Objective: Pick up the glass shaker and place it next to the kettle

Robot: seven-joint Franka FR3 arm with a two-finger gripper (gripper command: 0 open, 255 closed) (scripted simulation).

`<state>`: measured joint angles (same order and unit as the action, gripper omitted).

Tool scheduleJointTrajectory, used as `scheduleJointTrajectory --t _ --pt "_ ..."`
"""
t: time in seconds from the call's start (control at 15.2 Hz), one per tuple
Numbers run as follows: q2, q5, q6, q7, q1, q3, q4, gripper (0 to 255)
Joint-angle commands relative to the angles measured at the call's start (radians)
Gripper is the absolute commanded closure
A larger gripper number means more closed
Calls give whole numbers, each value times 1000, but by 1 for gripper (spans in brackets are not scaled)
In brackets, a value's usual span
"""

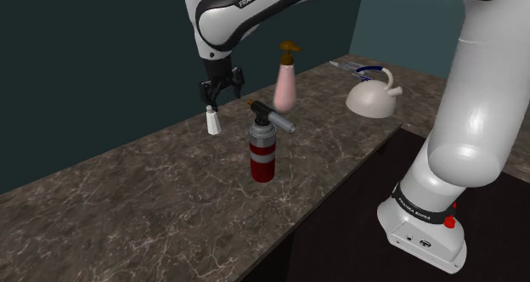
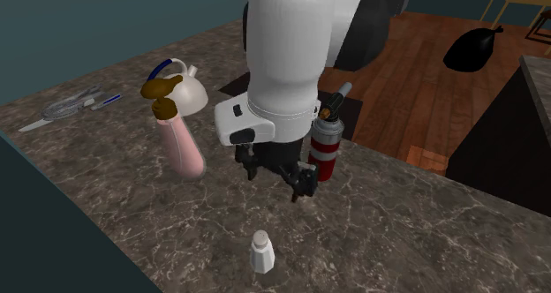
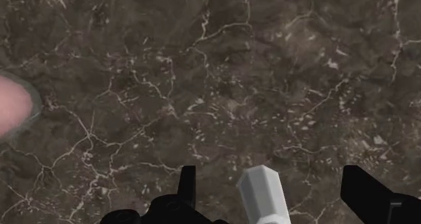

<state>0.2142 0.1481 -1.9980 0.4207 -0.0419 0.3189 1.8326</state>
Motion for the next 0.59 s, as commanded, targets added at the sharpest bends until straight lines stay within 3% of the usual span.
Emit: scheduleJointTrajectory --t 0.0,0.33,0.53 --pt "79 43 9 33 -17 -5 -91 0" --pt "282 131 52 94 -79 -32 -346 0" --pt "294 136 18 97 -77 -37 -323 0"
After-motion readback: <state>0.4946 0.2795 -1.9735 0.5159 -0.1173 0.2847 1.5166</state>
